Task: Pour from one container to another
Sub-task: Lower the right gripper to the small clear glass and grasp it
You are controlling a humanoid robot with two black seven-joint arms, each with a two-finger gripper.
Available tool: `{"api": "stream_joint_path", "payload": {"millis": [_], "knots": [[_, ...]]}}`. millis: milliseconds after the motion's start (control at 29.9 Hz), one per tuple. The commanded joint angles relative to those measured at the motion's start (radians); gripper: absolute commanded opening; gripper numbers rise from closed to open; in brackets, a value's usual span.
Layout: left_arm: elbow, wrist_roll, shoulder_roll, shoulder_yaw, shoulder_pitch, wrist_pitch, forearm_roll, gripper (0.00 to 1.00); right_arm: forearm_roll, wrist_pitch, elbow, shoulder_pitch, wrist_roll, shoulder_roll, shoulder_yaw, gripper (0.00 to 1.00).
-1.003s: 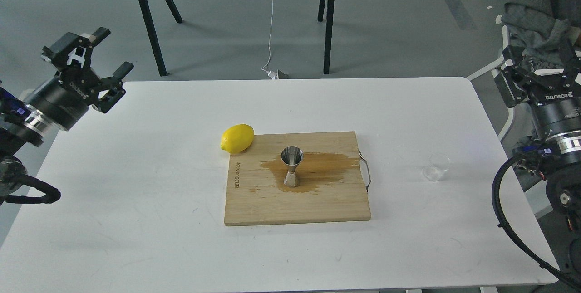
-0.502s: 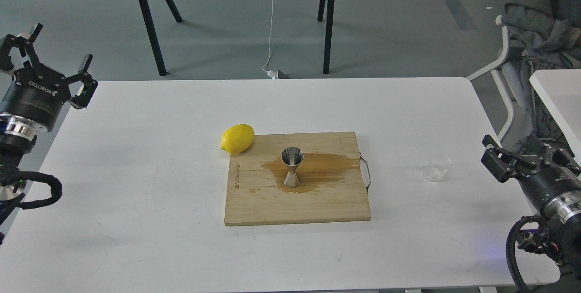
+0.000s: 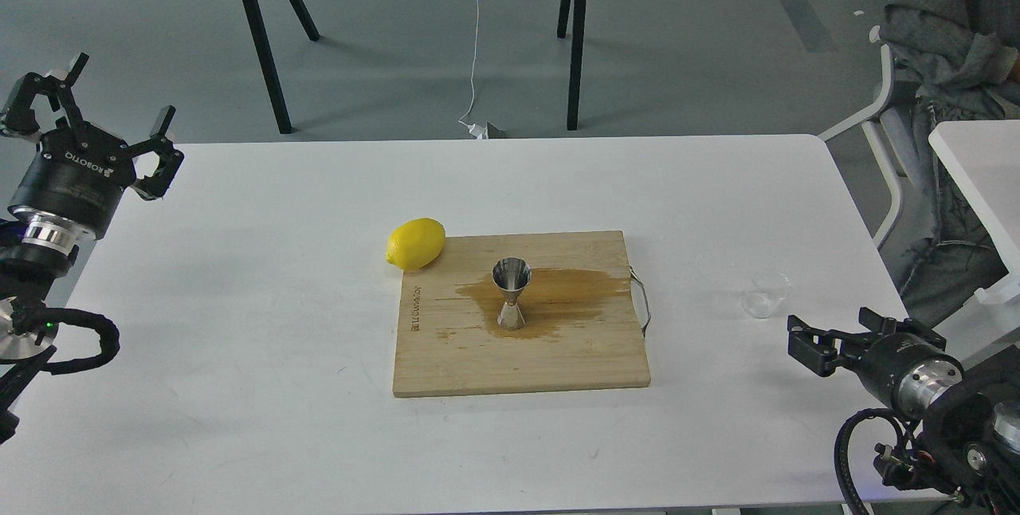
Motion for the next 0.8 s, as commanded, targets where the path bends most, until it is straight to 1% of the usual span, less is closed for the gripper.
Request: {"api": "stream_joint_path", "payload": {"millis": [0, 234, 769], "knots": [[0.000, 0.000, -0.003, 0.000, 0.000, 0.000, 0.000, 0.95, -0.005, -0.026, -0.029, 0.038, 0.006, 0.000, -0.036, 0.99], [0.000, 0.000, -0.012, 0.002, 0.002, 0.000, 0.003, 0.95, -0.056, -0.026, -0.100, 0.124, 0.006, 0.000, -0.094, 0.99], [0.002, 0.000, -0.012, 0.002, 0.014, 0.000, 0.005, 0.95, -0.062, -0.026, -0.271, 0.276, 0.006, 0.017, -0.245, 0.99]]}}
